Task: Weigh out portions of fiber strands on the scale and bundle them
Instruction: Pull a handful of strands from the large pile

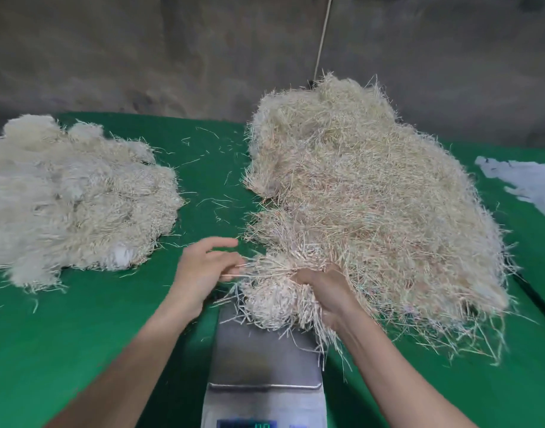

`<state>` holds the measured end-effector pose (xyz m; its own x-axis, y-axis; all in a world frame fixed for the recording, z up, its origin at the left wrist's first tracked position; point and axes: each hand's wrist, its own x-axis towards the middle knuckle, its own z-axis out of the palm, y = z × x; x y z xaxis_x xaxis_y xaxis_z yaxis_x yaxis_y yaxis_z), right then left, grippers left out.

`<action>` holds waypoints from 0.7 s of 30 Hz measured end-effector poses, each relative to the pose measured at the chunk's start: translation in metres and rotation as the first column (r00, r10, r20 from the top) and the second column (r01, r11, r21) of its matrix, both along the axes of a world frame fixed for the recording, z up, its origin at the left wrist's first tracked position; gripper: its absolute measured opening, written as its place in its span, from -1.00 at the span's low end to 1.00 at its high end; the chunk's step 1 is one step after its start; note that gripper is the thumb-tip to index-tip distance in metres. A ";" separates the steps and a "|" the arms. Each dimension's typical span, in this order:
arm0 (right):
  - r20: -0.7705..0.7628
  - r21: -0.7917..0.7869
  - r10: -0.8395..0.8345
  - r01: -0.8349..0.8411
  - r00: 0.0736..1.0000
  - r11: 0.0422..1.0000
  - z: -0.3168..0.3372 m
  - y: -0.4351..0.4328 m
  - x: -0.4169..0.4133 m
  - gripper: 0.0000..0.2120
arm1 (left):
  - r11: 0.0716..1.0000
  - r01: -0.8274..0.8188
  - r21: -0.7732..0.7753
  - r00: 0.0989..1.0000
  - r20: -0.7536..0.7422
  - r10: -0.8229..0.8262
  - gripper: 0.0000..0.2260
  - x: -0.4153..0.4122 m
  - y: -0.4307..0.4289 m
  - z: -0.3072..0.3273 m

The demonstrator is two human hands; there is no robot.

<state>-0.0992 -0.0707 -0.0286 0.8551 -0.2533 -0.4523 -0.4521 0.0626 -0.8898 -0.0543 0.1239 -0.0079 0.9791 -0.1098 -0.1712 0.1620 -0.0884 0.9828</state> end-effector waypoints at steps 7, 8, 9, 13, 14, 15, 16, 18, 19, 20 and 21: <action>0.028 0.020 0.070 -0.070 0.997 0.997 -0.010 0.018 -0.006 -0.10 | 0.943 0.299 -0.150 0.923 -0.204 -0.325 -0.23 -0.027 -0.005 -0.036; 0.030 -0.029 0.111 -0.110 0.993 0.994 -0.012 0.021 -0.007 -0.09 | 0.961 0.243 -0.130 0.948 -0.180 -0.264 -0.20 -0.030 -0.011 -0.045; 0.040 -0.097 0.152 -0.147 0.988 0.984 -0.016 0.022 -0.009 -0.08 | 0.984 0.159 -0.076 0.977 -0.129 -0.168 -0.26 -0.030 -0.015 -0.054; 0.068 -0.432 0.281 -0.226 0.957 0.873 -0.022 0.010 -0.026 -0.10 | 0.973 0.025 0.228 0.998 0.053 -0.038 -0.59 -0.028 -0.017 -0.076; 0.080 -0.490 0.315 -0.238 0.946 0.839 -0.024 0.005 -0.031 -0.15 | 0.960 0.041 0.276 0.995 0.076 -0.065 -0.61 -0.028 -0.017 -0.080; 0.105 -0.514 0.345 -0.246 0.933 0.821 -0.026 -0.001 -0.035 -0.20 | 0.949 0.068 0.307 0.991 0.089 -0.100 -0.62 -0.028 -0.017 -0.083; 0.126 -0.511 0.359 -0.250 0.925 0.823 -0.028 -0.004 -0.037 -0.25 | 0.938 0.101 0.332 0.986 0.090 -0.138 -0.63 -0.028 -0.018 -0.085; 0.132 -0.490 0.346 -0.243 0.929 0.837 -0.031 -0.007 -0.039 -0.38 | 0.915 0.171 0.366 0.976 0.064 -0.208 -0.62 -0.030 -0.022 -0.083; 0.130 -0.489 0.336 -0.234 0.933 0.840 -0.031 -0.007 -0.039 -0.43 | 0.895 0.205 0.396 0.970 0.043 -0.241 -0.63 -0.031 -0.022 -0.081; 0.132 -0.489 0.323 -0.222 0.937 0.844 -0.032 -0.007 -0.038 -0.48 | 0.861 0.240 0.448 0.959 0.027 -0.281 -0.63 -0.032 -0.020 -0.078; 0.134 -0.493 0.313 -0.210 0.940 0.844 -0.032 -0.006 -0.039 -0.51 | 0.826 0.278 0.490 0.946 0.009 -0.324 -0.60 -0.033 -0.017 -0.075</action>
